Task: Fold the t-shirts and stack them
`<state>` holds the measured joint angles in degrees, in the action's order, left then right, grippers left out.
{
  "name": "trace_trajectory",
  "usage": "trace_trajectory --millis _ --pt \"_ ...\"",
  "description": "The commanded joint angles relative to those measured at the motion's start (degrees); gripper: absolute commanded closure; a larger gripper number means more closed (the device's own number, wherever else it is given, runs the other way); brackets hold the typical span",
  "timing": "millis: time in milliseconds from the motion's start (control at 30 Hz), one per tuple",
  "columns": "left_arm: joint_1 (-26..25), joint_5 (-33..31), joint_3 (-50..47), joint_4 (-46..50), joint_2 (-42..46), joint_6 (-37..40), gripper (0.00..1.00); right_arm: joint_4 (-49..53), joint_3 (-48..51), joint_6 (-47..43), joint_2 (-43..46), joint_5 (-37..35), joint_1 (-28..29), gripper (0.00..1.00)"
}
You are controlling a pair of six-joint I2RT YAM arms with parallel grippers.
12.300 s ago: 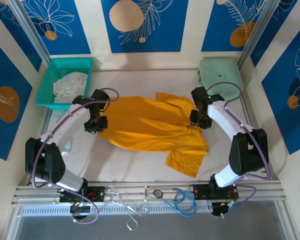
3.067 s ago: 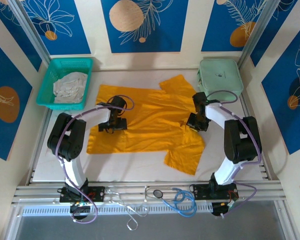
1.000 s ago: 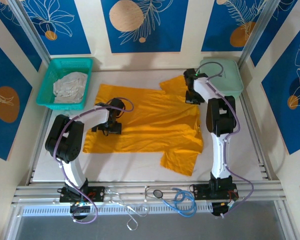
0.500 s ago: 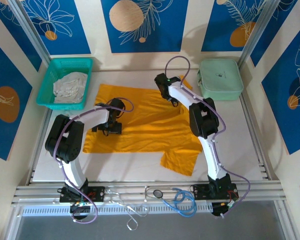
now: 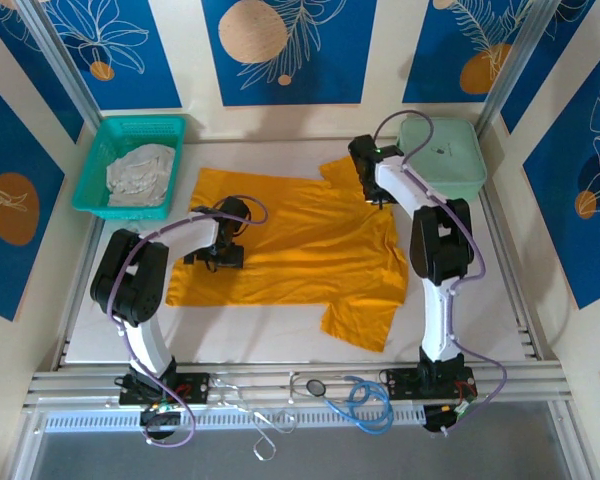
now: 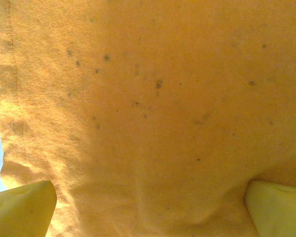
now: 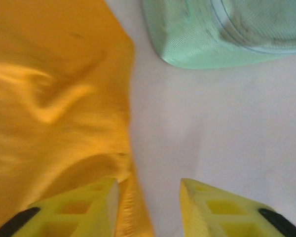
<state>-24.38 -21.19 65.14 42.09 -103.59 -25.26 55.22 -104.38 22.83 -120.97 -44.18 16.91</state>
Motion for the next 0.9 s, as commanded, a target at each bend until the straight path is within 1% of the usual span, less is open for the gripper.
trace_trajectory --millis 0,100,167,233,367,500,700,867 --pt "0.6 -2.2 -1.4 2.3 -1.6 -1.5 0.01 -2.2 -4.3 0.3 -1.0 11.8 -0.1 0.81" --pt "1.0 -2.7 -2.2 2.7 -0.8 -2.3 0.01 0.8 -12.3 -0.2 -7.5 15.7 -0.4 0.90" --pt "1.2 -2.6 -2.8 2.8 -0.1 -2.9 0.01 3.9 -18.7 0.2 -13.6 18.8 -1.0 0.96" --pt "1.3 -2.4 -3.3 3.1 0.4 -3.4 0.01 6.7 -24.2 0.9 -18.7 21.6 -1.5 1.00" --pt "1.6 -1.1 -4.0 3.1 1.4 -3.9 0.01 10.8 -33.6 2.9 -27.3 28.0 -2.8 1.00" --pt "1.6 0.6 -4.4 2.2 2.6 -4.0 0.01 11.8 -39.6 5.0 -32.3 35.6 -3.3 1.00" --pt "1.7 1.8 -3.5 2.1 2.7 -3.8 0.01 7.8 -44.4 8.2 -36.5 48.7 -2.9 1.00" --pt "1.7 1.6 -3.0 2.4 2.0 -3.8 0.01 2.9 -50.6 12.4 -41.0 59.1 -2.5 1.00"
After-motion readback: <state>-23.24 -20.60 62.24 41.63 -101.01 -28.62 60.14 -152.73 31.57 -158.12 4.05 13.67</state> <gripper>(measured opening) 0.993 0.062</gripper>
